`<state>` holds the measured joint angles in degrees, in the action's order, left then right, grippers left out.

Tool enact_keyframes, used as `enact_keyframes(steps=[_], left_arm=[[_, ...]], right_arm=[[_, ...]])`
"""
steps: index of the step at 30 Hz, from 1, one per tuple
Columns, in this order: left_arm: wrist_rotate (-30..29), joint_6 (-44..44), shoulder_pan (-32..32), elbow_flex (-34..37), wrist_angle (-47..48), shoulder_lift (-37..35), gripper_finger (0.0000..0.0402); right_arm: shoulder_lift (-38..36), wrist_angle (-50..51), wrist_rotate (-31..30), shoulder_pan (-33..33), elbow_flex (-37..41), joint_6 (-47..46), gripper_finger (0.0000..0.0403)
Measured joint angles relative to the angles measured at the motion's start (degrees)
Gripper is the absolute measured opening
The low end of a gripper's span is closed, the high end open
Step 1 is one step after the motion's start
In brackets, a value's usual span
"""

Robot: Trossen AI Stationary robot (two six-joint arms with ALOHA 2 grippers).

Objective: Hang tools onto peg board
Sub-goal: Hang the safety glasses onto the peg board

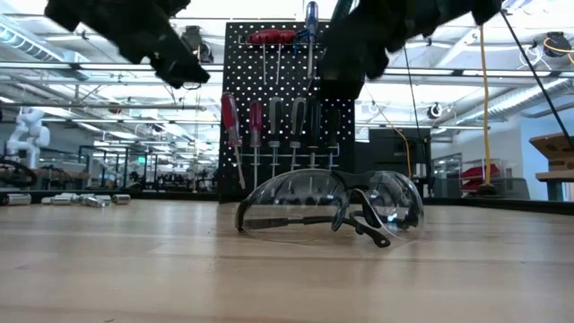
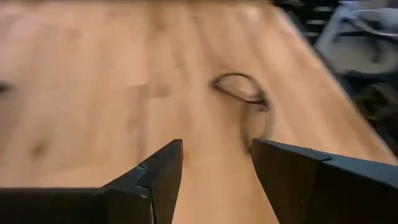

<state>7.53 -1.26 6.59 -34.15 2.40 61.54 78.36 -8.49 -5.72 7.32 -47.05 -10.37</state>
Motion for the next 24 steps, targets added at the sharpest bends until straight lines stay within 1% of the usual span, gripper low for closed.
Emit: enact_keyframes(steps=[3, 6, 10, 13, 16, 19, 22, 24], left_arm=[[0.0, -1.4, 3.3, 2.8, -11.5, 2.6, 0.0199], [0.0, -1.1, 5.2, 3.2, -17.6, 6.8, 0.0199], [0.0, 4.2, 5.6, 3.2, -24.7, 12.3, 0.0199], [-0.4, 7.9, 5.0, 3.2, -30.7, 16.5, 0.0199], [-0.5, 9.6, 4.0, 3.2, -36.7, 19.9, 0.0199], [-0.5, 9.2, 2.8, 3.2, -37.8, 22.5, 0.0199], [-0.5, 9.1, 2.0, 3.2, -37.6, 24.0, 0.0199], [-0.5, 9.1, 1.9, 3.2, -37.5, 24.3, 0.0199]], right_arm=[[3.1, 2.8, 3.3, 0.9, 0.0, -6.7, 0.021], [5.8, 7.6, 4.4, 1.9, 0.0, -14.3, 0.021], [8.3, 14.3, 4.5, 3.2, 0.0, -23.7, 0.021], [10.2, 17.4, 4.6, 4.2, 0.0, -27.8, 0.021], [11.7, 17.6, 4.6, 5.2, 0.1, -29.0, 0.021], [14.0, 19.1, 4.7, 6.7, -1.5, -28.6, 0.021], [17.2, 22.5, 4.0, 8.8, -5.2, -24.7, 0.021], [19.9, 25.2, 2.3, 10.1, -8.3, -20.6, 0.021]])
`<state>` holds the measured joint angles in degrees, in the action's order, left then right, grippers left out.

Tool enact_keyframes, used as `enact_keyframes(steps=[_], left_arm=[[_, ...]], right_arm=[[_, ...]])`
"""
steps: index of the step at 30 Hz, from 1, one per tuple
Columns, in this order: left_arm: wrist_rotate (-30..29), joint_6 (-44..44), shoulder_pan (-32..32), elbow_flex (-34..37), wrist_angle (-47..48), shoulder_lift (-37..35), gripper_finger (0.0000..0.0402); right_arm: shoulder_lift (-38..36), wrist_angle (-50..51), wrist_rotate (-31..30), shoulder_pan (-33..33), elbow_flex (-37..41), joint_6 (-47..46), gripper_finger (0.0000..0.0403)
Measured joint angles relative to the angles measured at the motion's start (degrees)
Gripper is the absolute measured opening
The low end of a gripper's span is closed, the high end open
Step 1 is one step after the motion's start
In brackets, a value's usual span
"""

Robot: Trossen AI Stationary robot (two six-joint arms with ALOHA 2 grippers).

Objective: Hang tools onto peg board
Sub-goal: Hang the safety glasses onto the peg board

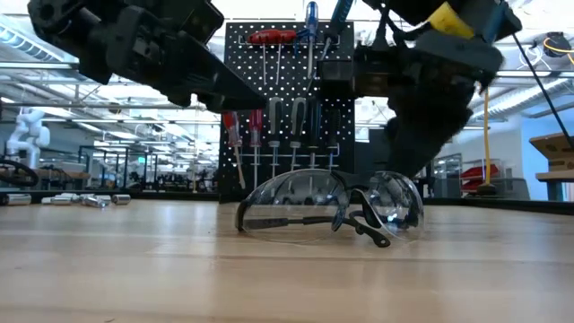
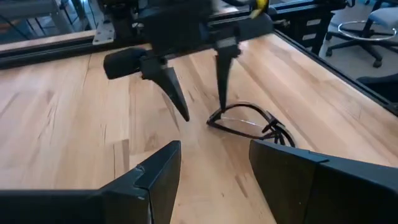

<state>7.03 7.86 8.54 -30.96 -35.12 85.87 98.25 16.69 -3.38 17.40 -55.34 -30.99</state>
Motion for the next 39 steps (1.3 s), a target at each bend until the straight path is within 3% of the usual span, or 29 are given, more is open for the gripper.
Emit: enact_keyframes(steps=[5, 12, 17, 23, 26, 32, 39], left_arm=[[0.0, 0.0, 0.1, 0.0, -0.2, 0.0, 0.0199], [0.1, -0.1, 0.1, 0.0, -0.2, 0.0, 0.0199], [0.1, -0.1, 0.1, 0.0, -0.2, 0.0, 0.0199], [0.3, -0.2, 0.1, 0.0, -0.2, 0.0, 0.0199], [0.3, -0.2, 0.1, 0.0, -0.2, 0.0, 0.0199], [-0.3, 0.0, -0.1, -0.1, -0.4, 0.0, 0.0199], [-7.6, -4.5, -2.2, 0.0, -0.3, -5.5, 0.0199]], right_arm=[[6.3, 4.8, -2.9, 2.1, -6.7, 8.6, 0.021], [10.7, 10.6, -2.3, 2.9, -10.8, 11.4, 0.0189], [10.6, 12.9, -2.2, 3.0, -11.0, 12.4, 0.0134], [10.5, 13.5, -2.4, 3.0, -11.0, 13.8, 0.0022], [10.2, 13.8, -3.5, 3.0, -10.9, 13.8, 0.0012], [6.3, 16.6, -17.4, 3.0, -10.8, 12.9, 0.0005], [-1.5, 18.6, -37.0, 3.1, -10.8, 8.5, 0.0003]])
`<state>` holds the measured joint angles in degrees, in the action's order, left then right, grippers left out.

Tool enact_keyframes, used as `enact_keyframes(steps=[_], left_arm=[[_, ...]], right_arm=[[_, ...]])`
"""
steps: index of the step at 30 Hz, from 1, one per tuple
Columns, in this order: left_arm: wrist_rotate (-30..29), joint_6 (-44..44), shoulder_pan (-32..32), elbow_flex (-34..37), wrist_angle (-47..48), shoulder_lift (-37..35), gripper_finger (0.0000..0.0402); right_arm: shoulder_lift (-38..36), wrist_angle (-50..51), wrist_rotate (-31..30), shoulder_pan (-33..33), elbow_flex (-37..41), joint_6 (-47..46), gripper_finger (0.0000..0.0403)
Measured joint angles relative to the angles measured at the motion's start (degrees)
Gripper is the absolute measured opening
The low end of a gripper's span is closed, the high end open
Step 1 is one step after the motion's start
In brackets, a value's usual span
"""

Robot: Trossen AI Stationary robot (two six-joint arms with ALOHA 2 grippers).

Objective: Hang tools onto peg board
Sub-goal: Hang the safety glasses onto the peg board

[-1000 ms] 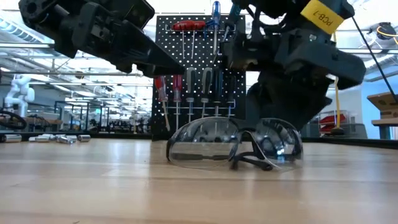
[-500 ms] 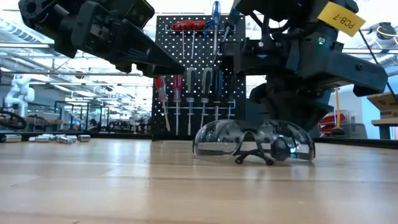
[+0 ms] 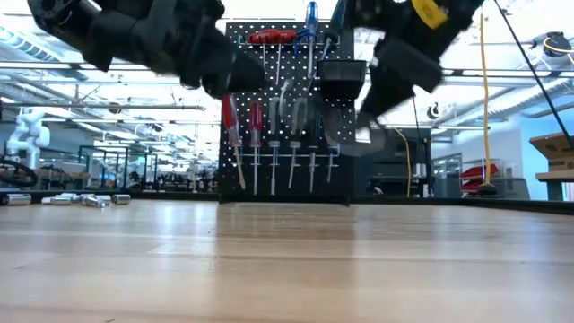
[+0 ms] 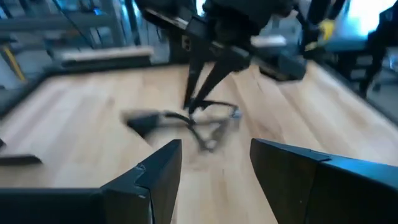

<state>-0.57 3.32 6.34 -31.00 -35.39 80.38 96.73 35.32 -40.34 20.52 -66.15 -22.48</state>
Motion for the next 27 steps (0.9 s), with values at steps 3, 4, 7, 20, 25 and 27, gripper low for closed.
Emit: enact_keyframes(steps=[3, 4, 7, 20, 25, 27], left_arm=[[0.1, 0.0, -0.4, 0.1, 0.1, -4.1, 0.0199], [0.0, 0.0, -0.4, 0.5, -0.4, -5.5, 0.0199], [-3.6, 1.6, -0.5, 2.9, -1.6, -9.7, 0.0199], [-9.3, 3.2, -7.3, 12.3, -22.1, -14.0, 0.0199], [-13.8, 2.6, -8.1, 12.3, -19.3, -14.1, 0.0199], [-20.5, 1.6, -8.2, 12.3, -14.9, -14.8, 0.0199]], right_arm=[[-2.8, 0.9, -9.4, 0.3, 0.0, -2.8, 0.0002], [-3.4, 0.9, -12.0, 0.3, 0.0, -3.4, 0.0002], [-4.7, 0.2, -20.1, 0.3, 0.0, -5.5, 0.0002], [-4.6, -38.7, -23.5, -7.4, 0.0, 17.6, 0.0002], [-2.8, -59.8, -10.3, -14.3, 0.0, 28.0, 0.0002], [-1.4, -66.9, -7.1, -16.8, 0.0, 30.0, 0.0002]])
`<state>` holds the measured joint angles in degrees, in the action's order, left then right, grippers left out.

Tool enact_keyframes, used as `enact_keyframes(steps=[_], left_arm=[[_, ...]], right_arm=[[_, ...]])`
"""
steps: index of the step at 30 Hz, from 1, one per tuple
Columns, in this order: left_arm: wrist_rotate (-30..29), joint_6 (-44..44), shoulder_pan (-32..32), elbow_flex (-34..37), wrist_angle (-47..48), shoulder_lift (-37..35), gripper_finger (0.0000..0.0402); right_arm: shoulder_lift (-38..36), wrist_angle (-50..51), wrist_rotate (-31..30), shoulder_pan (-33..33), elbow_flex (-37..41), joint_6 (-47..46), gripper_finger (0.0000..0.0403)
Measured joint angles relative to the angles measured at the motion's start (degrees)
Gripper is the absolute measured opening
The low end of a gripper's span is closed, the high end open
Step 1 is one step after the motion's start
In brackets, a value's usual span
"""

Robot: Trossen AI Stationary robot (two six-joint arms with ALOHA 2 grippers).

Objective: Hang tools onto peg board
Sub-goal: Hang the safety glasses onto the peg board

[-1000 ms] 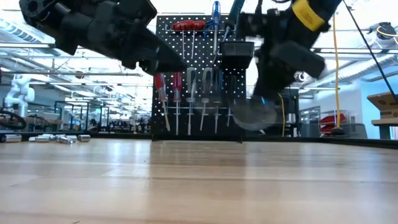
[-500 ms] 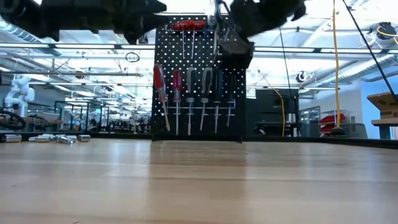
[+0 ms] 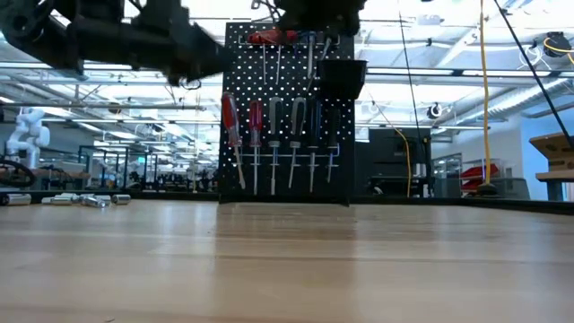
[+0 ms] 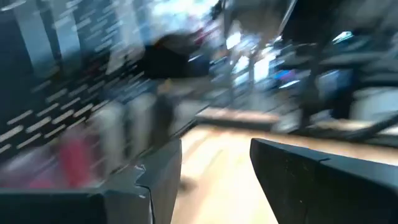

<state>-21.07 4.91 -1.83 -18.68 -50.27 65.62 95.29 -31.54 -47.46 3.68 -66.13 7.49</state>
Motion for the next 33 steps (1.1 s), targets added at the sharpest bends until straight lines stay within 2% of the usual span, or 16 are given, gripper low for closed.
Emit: enact_keyframes(steps=[3, 8, 18, 27, 33], left_arm=[[-5.9, 0.0, 0.0, 0.0, 6.4, -1.8, 0.0199], [-6.6, 0.4, 0.0, 0.0, 11.6, -5.6, 0.0199], [-6.9, 1.6, 0.1, 0.0, 22.3, -12.5, 0.0199], [-6.9, 1.5, 0.1, 0.0, 24.6, -14.0, 0.0199], [-6.9, 1.5, 0.1, 0.0, 25.6, -14.0, 0.0199]], right_arm=[[2.8, -8.0, 2.7, -3.1, 0.0, 1.8, 0.0002], [8.9, -11.6, 4.3, -7.1, -5.2, 4.3, 0.0002], [18.8, -0.8, 3.8, -11.4, -22.1, 4.3, 0.0002], [25.4, 3.0, 2.2, -13.2, -30.7, 5.2, 0.0002], [26.6, 3.4, 0.8, -13.8, -31.9, 5.4, 0.0002]])
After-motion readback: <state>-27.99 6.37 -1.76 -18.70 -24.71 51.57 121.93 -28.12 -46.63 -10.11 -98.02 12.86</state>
